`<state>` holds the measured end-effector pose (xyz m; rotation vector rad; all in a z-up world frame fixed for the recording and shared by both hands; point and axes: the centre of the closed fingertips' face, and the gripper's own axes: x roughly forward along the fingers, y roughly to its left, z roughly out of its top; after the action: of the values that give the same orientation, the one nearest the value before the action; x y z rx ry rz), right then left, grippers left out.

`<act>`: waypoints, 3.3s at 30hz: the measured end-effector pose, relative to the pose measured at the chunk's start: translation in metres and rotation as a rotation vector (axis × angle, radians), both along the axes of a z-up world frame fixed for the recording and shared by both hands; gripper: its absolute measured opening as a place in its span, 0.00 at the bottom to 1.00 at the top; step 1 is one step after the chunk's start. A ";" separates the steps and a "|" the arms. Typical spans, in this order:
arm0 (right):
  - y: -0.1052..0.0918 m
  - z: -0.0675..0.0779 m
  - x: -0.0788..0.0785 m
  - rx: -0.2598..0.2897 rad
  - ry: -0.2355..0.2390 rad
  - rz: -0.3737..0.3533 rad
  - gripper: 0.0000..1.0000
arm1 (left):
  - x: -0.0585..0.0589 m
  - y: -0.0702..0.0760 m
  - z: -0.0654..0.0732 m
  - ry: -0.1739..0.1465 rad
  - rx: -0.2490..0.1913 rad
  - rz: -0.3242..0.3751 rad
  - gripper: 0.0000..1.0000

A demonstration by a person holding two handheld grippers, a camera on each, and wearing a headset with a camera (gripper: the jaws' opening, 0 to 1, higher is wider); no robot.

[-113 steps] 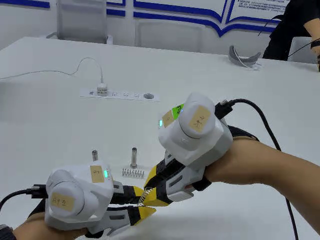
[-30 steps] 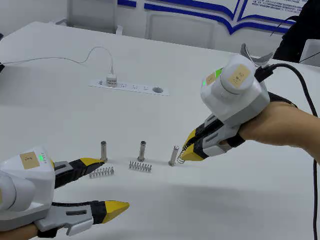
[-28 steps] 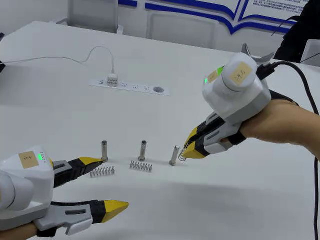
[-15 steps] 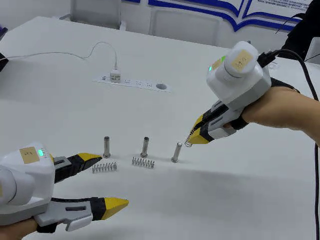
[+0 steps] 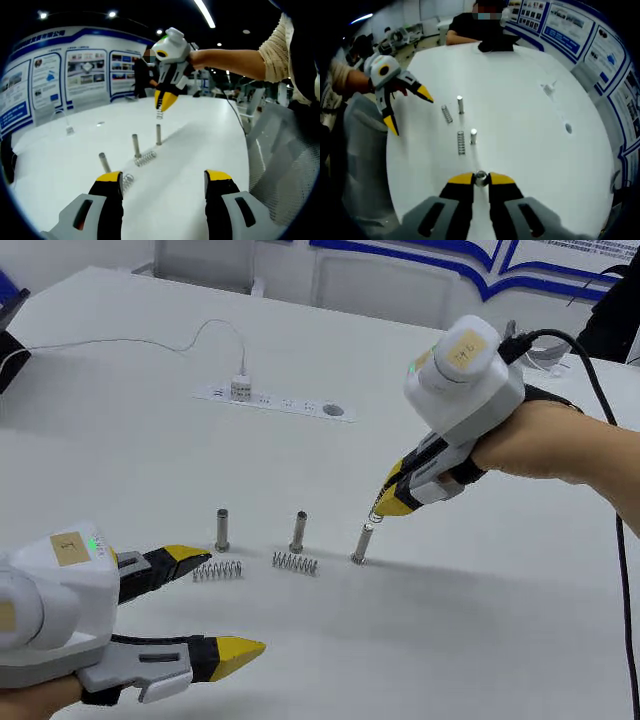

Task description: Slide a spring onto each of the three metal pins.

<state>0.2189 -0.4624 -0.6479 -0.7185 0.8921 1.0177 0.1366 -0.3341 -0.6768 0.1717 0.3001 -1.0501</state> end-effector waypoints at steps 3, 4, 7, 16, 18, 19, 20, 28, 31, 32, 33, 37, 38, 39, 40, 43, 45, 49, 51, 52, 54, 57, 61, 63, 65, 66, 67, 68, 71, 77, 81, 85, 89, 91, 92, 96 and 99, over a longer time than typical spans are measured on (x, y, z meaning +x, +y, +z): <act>0.001 -0.004 0.001 -0.005 0.013 -0.001 0.12 | 0.000 0.001 0.000 0.002 -0.001 0.005 0.67; 0.001 -0.005 0.001 -0.007 0.015 0.000 0.12 | 0.000 0.002 0.000 0.002 -0.001 0.006 0.67; 0.001 -0.008 0.000 -0.012 0.025 0.000 0.12 | 0.001 0.003 -0.001 0.002 -0.002 0.011 0.67; 0.002 -0.015 -0.003 -0.036 0.043 0.003 0.12 | 0.001 0.003 -0.003 0.008 -0.003 0.017 0.66; 0.001 -0.018 -0.002 -0.042 0.047 0.002 0.12 | 0.001 0.004 -0.003 0.009 -0.004 0.018 0.66; 0.001 -0.019 -0.003 -0.043 0.050 0.002 0.12 | 0.001 0.004 -0.003 0.009 -0.004 0.019 0.66; 0.001 -0.020 -0.003 -0.044 0.053 0.001 0.12 | 0.001 0.004 -0.003 0.010 -0.004 0.020 0.66; 0.001 -0.031 -0.002 -0.059 0.068 -0.004 0.12 | 0.001 0.005 -0.004 0.013 -0.004 0.025 0.65; 0.002 -0.036 -0.002 -0.063 0.075 -0.010 0.12 | 0.000 0.005 -0.005 0.015 -0.002 0.024 0.65; 0.002 -0.038 -0.001 -0.065 0.076 -0.013 0.12 | 0.000 0.005 -0.005 0.015 -0.001 0.024 0.65; 0.002 -0.040 -0.001 -0.066 0.079 -0.015 0.12 | 0.000 0.005 -0.005 0.016 -0.002 0.024 0.65; 0.002 -0.045 0.001 -0.073 0.080 -0.020 0.12 | 0.000 0.006 -0.005 0.017 -0.001 0.025 0.65; 0.002 -0.047 0.002 -0.075 0.083 -0.021 0.12 | 0.000 0.006 -0.005 0.017 0.000 0.027 0.65; 0.002 -0.048 0.003 -0.074 0.084 -0.022 0.12 | 0.000 0.006 -0.005 0.018 0.000 0.028 0.65; 0.003 -0.050 0.003 -0.072 0.084 -0.024 0.12 | 0.000 0.006 -0.005 0.019 -0.001 0.028 0.65; 0.002 -0.054 0.006 -0.075 0.084 -0.029 0.12 | 0.000 0.006 -0.005 0.020 -0.001 0.030 0.65; 0.001 -0.057 0.007 -0.081 0.086 -0.032 0.12 | 0.000 0.006 -0.005 0.021 -0.002 0.031 0.65; 0.001 -0.061 0.009 -0.087 0.085 -0.031 0.12 | 0.000 0.007 -0.005 0.024 -0.006 0.034 0.65; 0.001 -0.063 0.010 -0.089 0.087 -0.032 0.12 | 0.000 0.007 -0.006 0.026 -0.005 0.034 0.65; 0.000 -0.064 0.011 -0.091 0.087 -0.032 0.12 | 0.000 0.007 -0.006 0.026 -0.006 0.035 0.65; 0.000 -0.065 0.012 -0.093 0.087 -0.033 0.12 | 0.000 0.007 -0.005 0.026 -0.007 0.034 0.65; -0.001 -0.068 0.013 -0.096 0.088 -0.036 0.12 | 0.001 0.007 -0.005 0.026 -0.007 0.035 0.65; -0.001 -0.072 0.013 -0.100 0.091 -0.036 0.13 | 0.001 0.006 -0.005 0.026 -0.008 0.035 0.65; -0.002 -0.073 0.014 -0.101 0.091 -0.035 0.13 | 0.001 0.006 -0.005 0.027 -0.009 0.036 0.65; -0.002 -0.073 0.014 -0.097 0.090 -0.038 0.13 | 0.001 0.007 -0.006 0.027 -0.008 0.037 0.65; -0.002 -0.073 0.014 -0.098 0.090 -0.037 0.13 | 0.001 0.007 -0.006 0.028 -0.008 0.037 0.65; -0.002 -0.073 0.014 -0.098 0.089 -0.036 0.13 | 0.000 0.007 -0.006 0.029 -0.008 0.037 0.65; -0.002 -0.073 0.014 -0.098 0.090 -0.034 0.13 | 0.000 0.007 -0.006 0.028 -0.007 0.037 0.65; -0.002 -0.074 0.015 -0.099 0.088 -0.031 0.13 | 0.000 0.007 -0.006 0.028 -0.007 0.037 0.65; -0.002 -0.074 0.014 -0.095 0.083 -0.024 0.17 | 0.000 0.007 -0.005 0.027 -0.008 0.038 0.65; -0.002 -0.072 0.014 -0.088 0.074 -0.023 0.21 | 0.000 0.006 -0.005 0.027 -0.008 0.037 0.65; -0.002 -0.069 0.016 -0.089 0.053 -0.015 0.24 | 0.000 0.006 -0.004 0.025 -0.005 0.035 0.65; -0.001 -0.064 0.017 -0.086 0.035 -0.010 0.26 | 0.000 0.005 -0.003 0.024 -0.007 0.033 0.65; 0.001 -0.060 0.018 -0.080 0.028 -0.005 0.26 | -0.001 0.005 -0.004 0.024 -0.005 0.030 0.65; 0.002 -0.057 0.018 -0.076 0.020 -0.001 0.26 | -0.001 0.004 -0.004 0.023 -0.004 0.029 0.65; 0.009 -0.048 0.015 -0.069 0.005 0.011 0.26 | -0.001 0.004 -0.003 0.019 0.000 0.026 0.65; 0.018 -0.042 0.010 -0.054 0.002 0.024 0.25 | 0.000 0.004 -0.001 0.015 -0.004 0.028 0.64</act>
<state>0.2288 -0.4447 -0.6901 -0.7754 0.9172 1.0185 0.1369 -0.3296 -0.6777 0.1558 0.3135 -1.0249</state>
